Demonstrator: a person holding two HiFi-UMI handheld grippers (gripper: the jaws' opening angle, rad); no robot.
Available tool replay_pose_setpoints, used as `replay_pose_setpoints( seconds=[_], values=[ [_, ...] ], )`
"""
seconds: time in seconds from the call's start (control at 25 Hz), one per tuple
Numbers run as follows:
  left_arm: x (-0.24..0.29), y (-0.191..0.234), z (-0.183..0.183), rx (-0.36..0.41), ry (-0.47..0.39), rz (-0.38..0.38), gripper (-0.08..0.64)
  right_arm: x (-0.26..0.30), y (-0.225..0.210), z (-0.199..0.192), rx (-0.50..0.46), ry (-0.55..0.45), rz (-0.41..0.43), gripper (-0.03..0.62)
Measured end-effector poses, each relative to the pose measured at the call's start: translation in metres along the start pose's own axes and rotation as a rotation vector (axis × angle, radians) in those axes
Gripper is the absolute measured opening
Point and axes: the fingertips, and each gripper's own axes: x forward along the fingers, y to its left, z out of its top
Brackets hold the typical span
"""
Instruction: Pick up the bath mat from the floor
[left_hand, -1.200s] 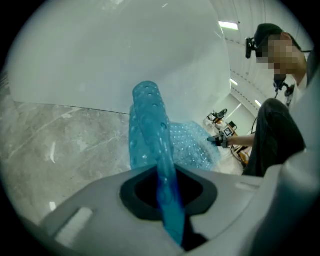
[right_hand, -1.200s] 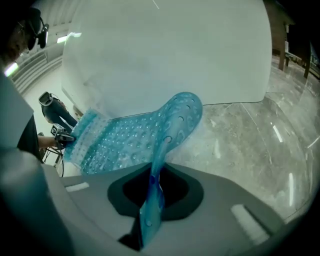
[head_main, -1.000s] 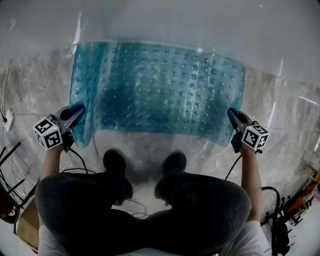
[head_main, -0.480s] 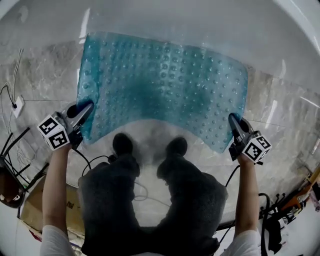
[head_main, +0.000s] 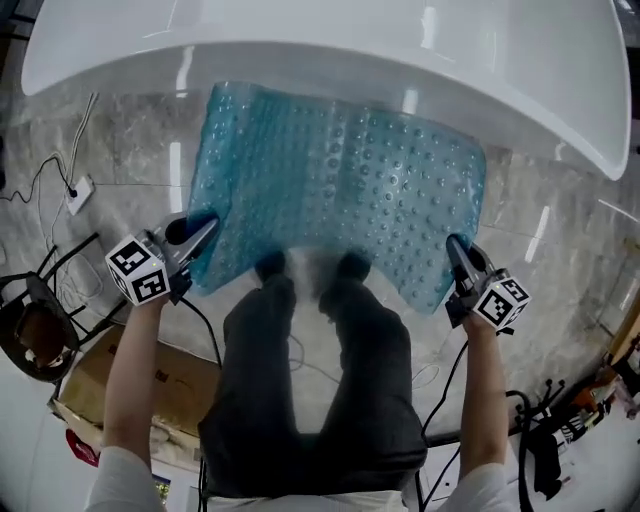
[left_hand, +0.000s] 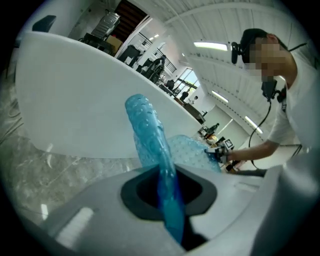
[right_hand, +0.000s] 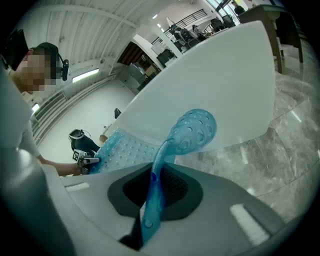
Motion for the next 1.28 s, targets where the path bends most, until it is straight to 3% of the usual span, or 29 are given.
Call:
replay_pose_setpoints(
  seconds=[0.24, 0.48, 0.72, 1.0, 1.12, 1.28],
  values=[
    [-0.101, -0.093, 0.085, -0.005, -0.042, -0.015, 0.035, -0.07, 0.143, 0.066, 0.05, -0.065, 0.077, 0.026],
    [-0.197, -0.217, 0.148, -0.073, -0.077, -0.043, 0.037, -0.181, 0.274, 0.116, 0.218, -0.204, 0.12, 0.031],
    [-0.294, -0.33, 0.194, -0.08, -0.14, -0.083, 0.038, -0.269, 0.397, 0.136, 0.196, -0.276, 0.168, 0.033],
    [-0.343, -0.459, 0.21, -0.099, -0.249, -0.104, 0.04, -0.384, 0.471, 0.141, 0.182, -0.363, 0.234, 0.035],
    [-0.351, -0.513, 0.202, -0.113, -0.313, -0.143, 0.04, -0.434, 0.491, 0.136, 0.144, -0.374, 0.275, 0.035],
    [-0.358, -0.578, 0.178, -0.117, -0.373, -0.134, 0.04, -0.497, 0.508, 0.117, 0.102, -0.378, 0.343, 0.035]
  ],
)
